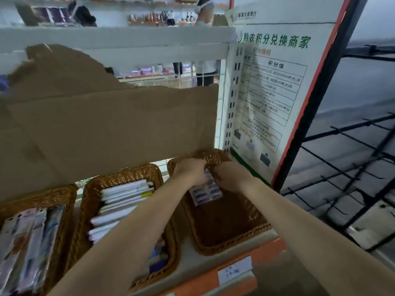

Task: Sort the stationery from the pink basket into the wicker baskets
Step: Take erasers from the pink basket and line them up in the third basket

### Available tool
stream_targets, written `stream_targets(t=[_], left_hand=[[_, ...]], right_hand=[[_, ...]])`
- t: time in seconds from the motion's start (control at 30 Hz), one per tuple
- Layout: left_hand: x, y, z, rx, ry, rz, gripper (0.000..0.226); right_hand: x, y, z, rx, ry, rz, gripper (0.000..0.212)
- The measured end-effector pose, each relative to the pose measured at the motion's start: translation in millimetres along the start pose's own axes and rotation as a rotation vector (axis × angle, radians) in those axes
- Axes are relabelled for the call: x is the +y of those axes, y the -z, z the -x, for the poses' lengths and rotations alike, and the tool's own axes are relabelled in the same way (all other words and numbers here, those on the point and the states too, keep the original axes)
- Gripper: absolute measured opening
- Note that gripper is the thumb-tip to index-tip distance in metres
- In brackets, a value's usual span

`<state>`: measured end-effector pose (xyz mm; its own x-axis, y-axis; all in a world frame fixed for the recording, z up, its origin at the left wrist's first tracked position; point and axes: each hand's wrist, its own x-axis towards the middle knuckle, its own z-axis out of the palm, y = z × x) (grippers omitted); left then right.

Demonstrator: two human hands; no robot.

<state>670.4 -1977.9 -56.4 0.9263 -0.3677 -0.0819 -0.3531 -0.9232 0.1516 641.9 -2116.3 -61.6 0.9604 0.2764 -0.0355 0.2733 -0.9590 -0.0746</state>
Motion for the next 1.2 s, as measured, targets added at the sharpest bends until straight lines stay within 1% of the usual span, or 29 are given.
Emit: stream_targets(t=[0.07,0.17,0.27,0.4,0.5,0.7,0.83,1.1,1.2], left_hand=[[2.9,-4.2,-9.5,0.011,0.064,0.03,0.041],[5.8,-9.0,-15.0,0.003,0.155,0.125,0.027],[8.1,-14.9,-16.7,-0.003,0.217,0.189,0.022],[8.3,-22.6,-17.0,-0.006,0.261,0.205,0.042],[7.7,-25.6,-16.5,-0.023,0.274,0.171,0.044],[6.6,-17.6,-14.2,-0.033,0.277,0.141,0.05],[-0.5,-10.9,-11.3,-0.071,0.258,0.132,0.045],[-14.3,-5.2,1.8,0.067,0.178,0.12,0.043],[-20.8,-8.9,7.6,0.124,0.151,0.084,0.035]], right_hand=[[9.2,-4.6,-13.3,0.014,0.083,0.004,0.022],[17.0,-8.9,-29.2,0.013,0.17,0.005,0.023],[20.5,-12.9,-39.4,0.008,0.209,0.015,0.025],[23.2,-17.3,-46.8,-0.008,0.258,0.041,0.026],[24.1,-18.3,-49.2,-0.003,0.271,0.038,0.028],[25.6,-17.4,-48.8,0.015,0.27,0.023,0.024],[26.3,-13.2,-47.6,0.02,0.263,-0.016,0.023],[30.2,-16.2,-46.9,0.054,0.262,-0.076,0.02],[29.5,-20.6,-47.9,0.053,0.303,-0.101,0.019]])
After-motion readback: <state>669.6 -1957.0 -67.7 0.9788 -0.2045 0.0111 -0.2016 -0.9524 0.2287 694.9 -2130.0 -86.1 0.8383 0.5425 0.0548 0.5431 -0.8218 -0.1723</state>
